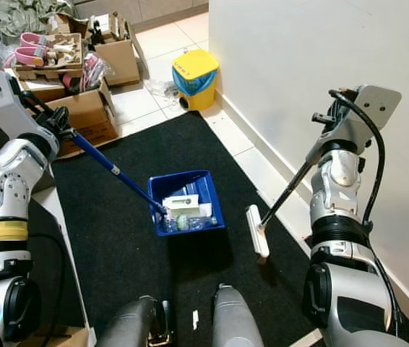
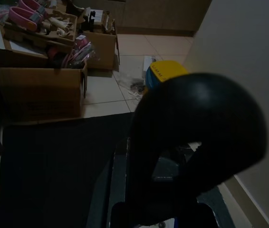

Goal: Sweep floor

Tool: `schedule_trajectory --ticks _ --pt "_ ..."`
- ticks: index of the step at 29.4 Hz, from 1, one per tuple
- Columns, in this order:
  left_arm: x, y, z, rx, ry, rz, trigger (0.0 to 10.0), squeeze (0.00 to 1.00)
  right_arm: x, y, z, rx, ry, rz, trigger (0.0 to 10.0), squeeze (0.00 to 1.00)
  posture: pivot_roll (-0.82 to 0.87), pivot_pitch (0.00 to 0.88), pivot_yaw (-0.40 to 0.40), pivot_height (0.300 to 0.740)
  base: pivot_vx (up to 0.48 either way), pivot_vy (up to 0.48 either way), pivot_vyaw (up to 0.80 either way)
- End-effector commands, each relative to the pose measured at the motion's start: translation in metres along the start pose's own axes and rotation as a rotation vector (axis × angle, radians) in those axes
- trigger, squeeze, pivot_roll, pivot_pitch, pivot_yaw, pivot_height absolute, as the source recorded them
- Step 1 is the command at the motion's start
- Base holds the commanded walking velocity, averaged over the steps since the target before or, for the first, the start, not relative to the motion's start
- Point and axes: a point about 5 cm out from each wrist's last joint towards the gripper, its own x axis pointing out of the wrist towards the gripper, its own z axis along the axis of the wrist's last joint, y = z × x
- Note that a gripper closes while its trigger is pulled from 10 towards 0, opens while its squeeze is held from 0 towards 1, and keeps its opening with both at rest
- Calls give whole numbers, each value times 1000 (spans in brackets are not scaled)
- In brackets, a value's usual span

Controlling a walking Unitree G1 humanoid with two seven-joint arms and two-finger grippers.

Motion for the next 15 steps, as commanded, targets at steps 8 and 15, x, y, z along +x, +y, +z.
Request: schedule_trajectory --ticks 8,15 --pt "-1 -7 7 -18 -50 -25 10000 0 3 7 5 11 -27 13 10000 0 -47 0 53 740 157 -245 0" --pt "-1 -8 6 -19 -46 -29 10000 0 3 7 5 9 -25 12 10000 0 -48 0 54 740 255 -363 0"
